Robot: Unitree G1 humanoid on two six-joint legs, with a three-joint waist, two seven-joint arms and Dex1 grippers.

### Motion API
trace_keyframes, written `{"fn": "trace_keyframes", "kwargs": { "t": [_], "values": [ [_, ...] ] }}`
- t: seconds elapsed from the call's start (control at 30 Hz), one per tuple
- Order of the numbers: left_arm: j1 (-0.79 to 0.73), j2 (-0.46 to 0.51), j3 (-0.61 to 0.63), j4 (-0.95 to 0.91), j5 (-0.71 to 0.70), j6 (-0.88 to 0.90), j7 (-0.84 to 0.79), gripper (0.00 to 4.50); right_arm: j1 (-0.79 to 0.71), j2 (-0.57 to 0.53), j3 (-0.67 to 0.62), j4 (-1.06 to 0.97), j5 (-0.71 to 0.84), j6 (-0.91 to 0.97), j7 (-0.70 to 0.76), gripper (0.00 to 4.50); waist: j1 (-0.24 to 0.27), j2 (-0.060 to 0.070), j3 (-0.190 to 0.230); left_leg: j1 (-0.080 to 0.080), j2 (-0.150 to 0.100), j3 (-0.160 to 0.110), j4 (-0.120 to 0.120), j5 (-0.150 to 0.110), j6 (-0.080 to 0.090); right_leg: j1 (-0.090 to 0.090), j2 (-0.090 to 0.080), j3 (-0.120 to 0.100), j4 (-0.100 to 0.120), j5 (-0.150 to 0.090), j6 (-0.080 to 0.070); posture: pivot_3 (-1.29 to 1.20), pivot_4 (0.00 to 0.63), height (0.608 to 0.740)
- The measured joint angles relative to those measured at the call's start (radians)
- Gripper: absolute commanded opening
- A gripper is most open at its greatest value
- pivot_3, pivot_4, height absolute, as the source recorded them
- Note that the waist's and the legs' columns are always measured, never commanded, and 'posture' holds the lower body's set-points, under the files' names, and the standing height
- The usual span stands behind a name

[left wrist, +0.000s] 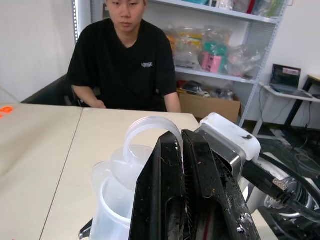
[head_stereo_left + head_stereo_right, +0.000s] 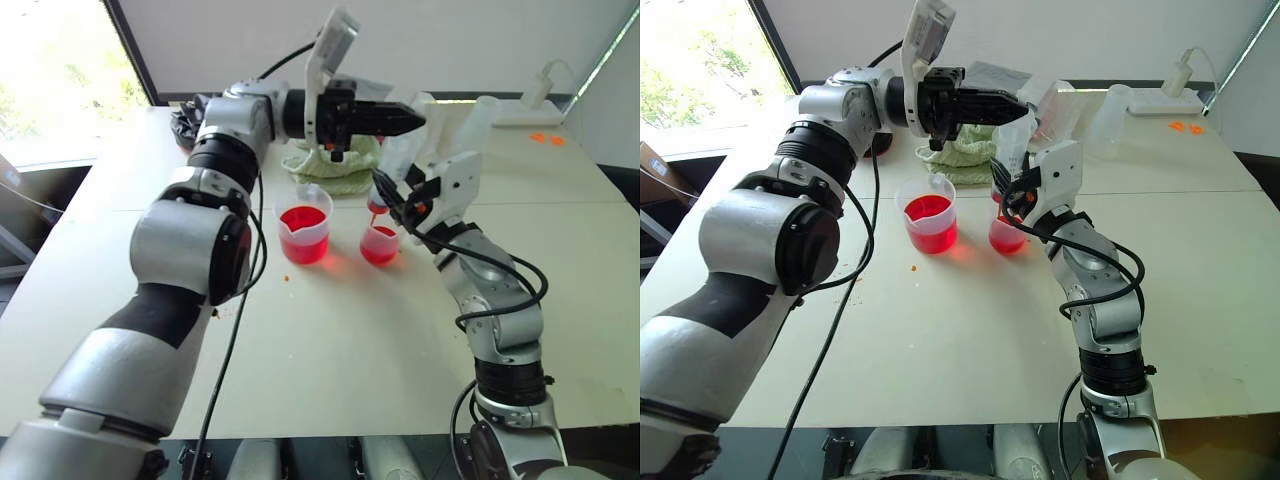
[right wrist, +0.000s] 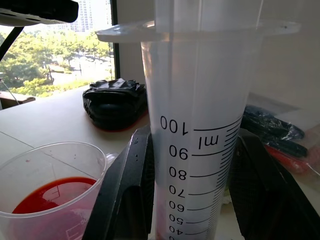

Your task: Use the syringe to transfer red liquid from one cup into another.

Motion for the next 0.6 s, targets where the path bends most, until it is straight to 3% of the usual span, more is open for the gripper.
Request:
{"fn": "trace_keyframes", "kwargs": {
  "t": [0.6],
  "values": [
    [0.029, -0.009, 0.001, 0.009, 0.011, -0.016, 0.058, 0.07, -0.002, -0.055, -0.027, -0.046, 0.063, 0.129, 0.017, 1.43, 0.008, 0.000, 0.000, 0.000, 0.000, 0.000, 0.000, 0.000, 0.000, 0.000, 0.000, 0.000, 0.000, 0.000, 0.000, 0.00, 0.150, 0.711]
  ]
}}
